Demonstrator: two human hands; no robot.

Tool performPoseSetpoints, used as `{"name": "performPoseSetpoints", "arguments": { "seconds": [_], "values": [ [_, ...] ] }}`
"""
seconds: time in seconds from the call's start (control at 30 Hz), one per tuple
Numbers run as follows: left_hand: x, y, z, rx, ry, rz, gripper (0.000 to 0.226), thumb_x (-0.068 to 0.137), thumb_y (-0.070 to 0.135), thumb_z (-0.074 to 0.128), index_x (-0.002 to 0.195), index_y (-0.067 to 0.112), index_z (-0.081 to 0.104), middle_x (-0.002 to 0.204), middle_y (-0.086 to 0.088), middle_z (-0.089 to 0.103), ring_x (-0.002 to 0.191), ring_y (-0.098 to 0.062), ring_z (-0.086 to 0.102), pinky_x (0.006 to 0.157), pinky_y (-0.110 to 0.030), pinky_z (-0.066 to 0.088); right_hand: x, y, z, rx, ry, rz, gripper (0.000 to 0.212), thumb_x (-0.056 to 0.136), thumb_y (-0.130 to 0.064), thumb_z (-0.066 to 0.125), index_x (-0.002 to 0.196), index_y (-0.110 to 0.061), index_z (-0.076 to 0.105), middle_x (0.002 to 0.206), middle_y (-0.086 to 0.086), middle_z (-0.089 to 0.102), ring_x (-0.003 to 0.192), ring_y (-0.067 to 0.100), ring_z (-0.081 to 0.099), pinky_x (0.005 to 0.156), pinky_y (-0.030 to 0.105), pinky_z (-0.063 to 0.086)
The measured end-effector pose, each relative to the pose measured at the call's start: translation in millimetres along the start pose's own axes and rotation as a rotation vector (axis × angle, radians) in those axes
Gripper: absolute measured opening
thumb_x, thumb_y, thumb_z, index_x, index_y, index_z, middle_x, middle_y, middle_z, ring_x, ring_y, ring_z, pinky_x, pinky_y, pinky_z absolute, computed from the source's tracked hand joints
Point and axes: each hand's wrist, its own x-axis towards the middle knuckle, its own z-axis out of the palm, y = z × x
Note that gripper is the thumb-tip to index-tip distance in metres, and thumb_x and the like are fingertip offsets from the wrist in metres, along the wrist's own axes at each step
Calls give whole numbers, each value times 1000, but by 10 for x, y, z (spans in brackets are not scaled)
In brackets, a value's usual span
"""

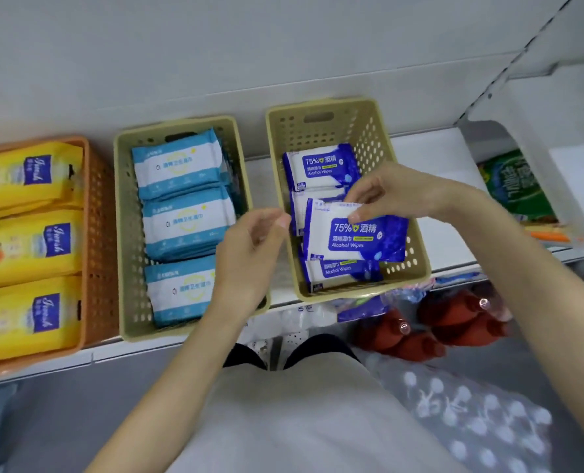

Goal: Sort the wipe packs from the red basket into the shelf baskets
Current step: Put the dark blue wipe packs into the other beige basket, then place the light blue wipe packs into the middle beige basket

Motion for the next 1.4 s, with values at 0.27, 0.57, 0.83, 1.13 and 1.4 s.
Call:
{"name": "performPoseSetpoints", "arguments": {
  "seconds": [0.27,0.57,0.83,1.13,1.4],
  "values": [
    [-151,-83,147,-354,-101,-163,35,96,39,44,128,26,52,126,9,61,113,0,58,95,-29,49,439,355,400,-384,-145,53,15,85,-13,68,100,-11,69,95,-1,65,95,18,61,87,34,50],
    [-145,-37,118,-460,-129,-184,22,99,31,36,105,29,58,91,24,71,98,6,64,79,-12,50,355,540,476,-617,130,-113,28,78,-23,76,105,-19,69,103,0,59,97,13,47,85,31,44],
    [-223,-50,-76,-474,-118,-177,25,99,33,37,112,26,58,118,9,66,111,-2,61,102,-24,44,190,492,534,-589,216,-29,29,80,-22,74,108,-18,65,109,1,65,92,15,60,81,35,52],
    [-651,-323,-949,-501,-29,-100,33,98,37,38,113,21,63,113,1,70,104,-9,66,94,-29,52,-591,-531,1168,185,624,-224,16,87,-12,67,96,-25,68,95,-9,70,82,1,64,78,13,49],
    [-1882,-1304,-2566,-432,341,-34,31,82,36,55,108,22,65,103,0,73,96,-13,69,85,-24,54,-491,-1778,3422,295,211,-490,21,87,-18,65,107,-26,66,106,-12,70,98,0,65,84,15,48]
  ]
}}
